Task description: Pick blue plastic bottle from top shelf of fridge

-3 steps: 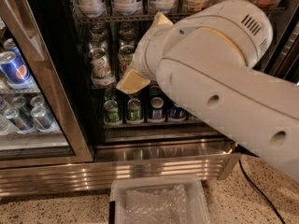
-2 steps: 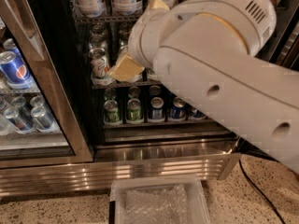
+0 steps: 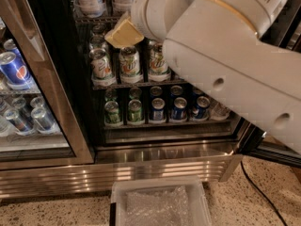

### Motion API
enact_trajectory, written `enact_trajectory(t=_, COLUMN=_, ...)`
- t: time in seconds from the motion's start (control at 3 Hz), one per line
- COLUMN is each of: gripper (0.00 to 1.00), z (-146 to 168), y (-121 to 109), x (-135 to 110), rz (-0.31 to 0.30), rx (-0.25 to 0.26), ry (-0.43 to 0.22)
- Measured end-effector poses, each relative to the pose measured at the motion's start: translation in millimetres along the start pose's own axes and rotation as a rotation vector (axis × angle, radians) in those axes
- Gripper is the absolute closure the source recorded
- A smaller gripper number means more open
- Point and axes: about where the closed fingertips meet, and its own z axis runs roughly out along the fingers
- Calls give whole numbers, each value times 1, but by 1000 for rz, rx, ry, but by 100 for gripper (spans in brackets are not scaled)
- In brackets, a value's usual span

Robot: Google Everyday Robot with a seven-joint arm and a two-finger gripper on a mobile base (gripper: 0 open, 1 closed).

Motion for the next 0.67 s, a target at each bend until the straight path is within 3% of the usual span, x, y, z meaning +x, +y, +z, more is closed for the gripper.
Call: enact_trajectory(t=0.67, gripper=0, z=9, y=11, x=-4, rz=11, rx=-21, ry=-9)
